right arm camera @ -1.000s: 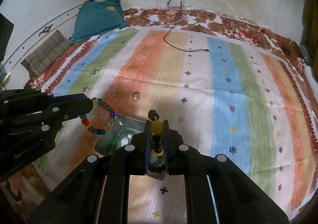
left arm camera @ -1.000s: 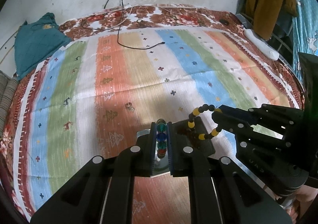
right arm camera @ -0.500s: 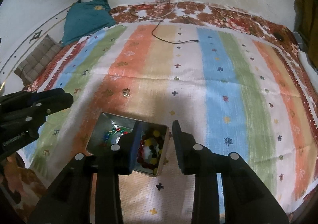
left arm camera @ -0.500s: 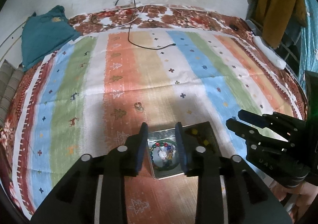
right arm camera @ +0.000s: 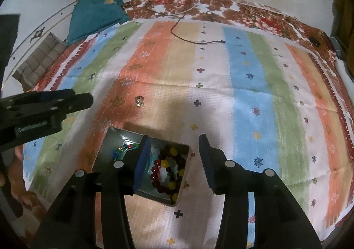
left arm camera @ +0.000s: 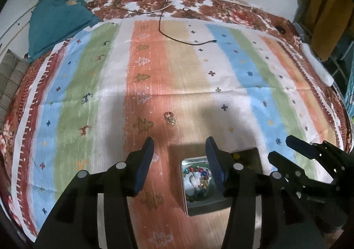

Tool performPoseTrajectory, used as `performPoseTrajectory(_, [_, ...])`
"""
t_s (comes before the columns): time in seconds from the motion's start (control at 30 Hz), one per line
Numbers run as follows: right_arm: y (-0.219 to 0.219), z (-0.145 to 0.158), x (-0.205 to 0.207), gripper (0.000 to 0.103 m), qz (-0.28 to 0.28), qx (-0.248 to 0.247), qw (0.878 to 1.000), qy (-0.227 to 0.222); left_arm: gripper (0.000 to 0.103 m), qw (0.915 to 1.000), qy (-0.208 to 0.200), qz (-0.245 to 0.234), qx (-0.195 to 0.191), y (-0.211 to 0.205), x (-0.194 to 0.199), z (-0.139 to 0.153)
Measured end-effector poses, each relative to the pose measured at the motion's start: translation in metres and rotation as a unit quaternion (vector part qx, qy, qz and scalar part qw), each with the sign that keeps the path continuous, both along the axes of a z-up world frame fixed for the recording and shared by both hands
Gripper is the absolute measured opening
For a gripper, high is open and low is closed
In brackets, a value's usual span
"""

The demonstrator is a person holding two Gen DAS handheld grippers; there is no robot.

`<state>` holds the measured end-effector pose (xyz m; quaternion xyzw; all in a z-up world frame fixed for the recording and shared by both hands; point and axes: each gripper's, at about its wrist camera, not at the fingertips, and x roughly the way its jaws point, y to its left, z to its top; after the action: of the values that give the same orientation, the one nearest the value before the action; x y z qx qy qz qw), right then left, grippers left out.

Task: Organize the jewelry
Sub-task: 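Move both open grippers toward the small silver rings on the cloth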

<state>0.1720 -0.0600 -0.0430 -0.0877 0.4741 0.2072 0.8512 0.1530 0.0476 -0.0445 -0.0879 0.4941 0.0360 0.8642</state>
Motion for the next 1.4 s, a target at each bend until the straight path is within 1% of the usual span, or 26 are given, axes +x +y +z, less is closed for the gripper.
performPoseTrajectory(0.07, [0.005, -0.001, 0.005, 0.050, 0.005, -0.002, 1.000, -0.002, 0.050, 1.0000, 0.005, 0.001, 0.001, 0.002, 0.007, -0.003])
performPoseTrajectory(0.2, [0.014, -0.004, 0.014, 0.055, 0.011, -0.006, 1.000, -0.004, 0.050, 0.9997, 0.021, 0.007, 0.009, 0.008, 0.022, -0.013])
performPoseTrajectory(0.23, [0.017, -0.005, 0.017, 0.058, 0.016, -0.008, 1.000, -0.004, 0.050, 0.9996, 0.026, 0.009, 0.011, 0.010, 0.025, -0.017])
performPoseTrajectory(0.3, [0.021, -0.008, 0.023, 0.059, 0.021, -0.016, 1.000, -0.006, 0.050, 0.9993, 0.034, 0.014, 0.012, 0.015, 0.030, -0.021])
performPoseTrajectory(0.47, [0.023, -0.014, 0.034, 0.060, 0.019, -0.015, 1.000, 0.006, 0.052, 0.9990, 0.041, 0.014, 0.010, 0.018, 0.040, -0.027])
performPoseTrajectory(0.53, [0.026, -0.015, 0.036, 0.063, 0.023, -0.019, 1.000, 0.005, 0.055, 0.9989, 0.043, 0.020, -0.001, 0.021, 0.045, -0.028])
performPoseTrajectory(0.6, [0.028, -0.018, 0.039, 0.064, 0.026, -0.021, 0.999, 0.008, 0.056, 0.9985, 0.046, 0.027, -0.014, 0.025, 0.052, -0.030])
performPoseTrajectory(0.73, [0.032, -0.028, 0.048, 0.064, 0.029, -0.025, 0.999, 0.023, 0.056, 0.9982, 0.052, 0.027, -0.011, 0.024, 0.061, -0.036])
performPoseTrajectory(0.93, [0.033, -0.032, 0.059, 0.064, 0.024, -0.024, 0.999, 0.028, 0.056, 0.9976, 0.065, 0.022, -0.006, 0.025, 0.072, -0.046])
performPoseTrajectory(1.17, [0.034, -0.038, 0.071, 0.064, 0.020, -0.023, 0.999, 0.042, 0.056, 0.9963, 0.086, 0.004, 0.001, 0.024, 0.083, -0.060])
performPoseTrajectory(1.4, [0.032, -0.049, 0.084, 0.064, 0.019, -0.034, 0.998, 0.051, 0.056, 0.9942, 0.108, 0.003, 0.000, 0.029, 0.096, -0.078])
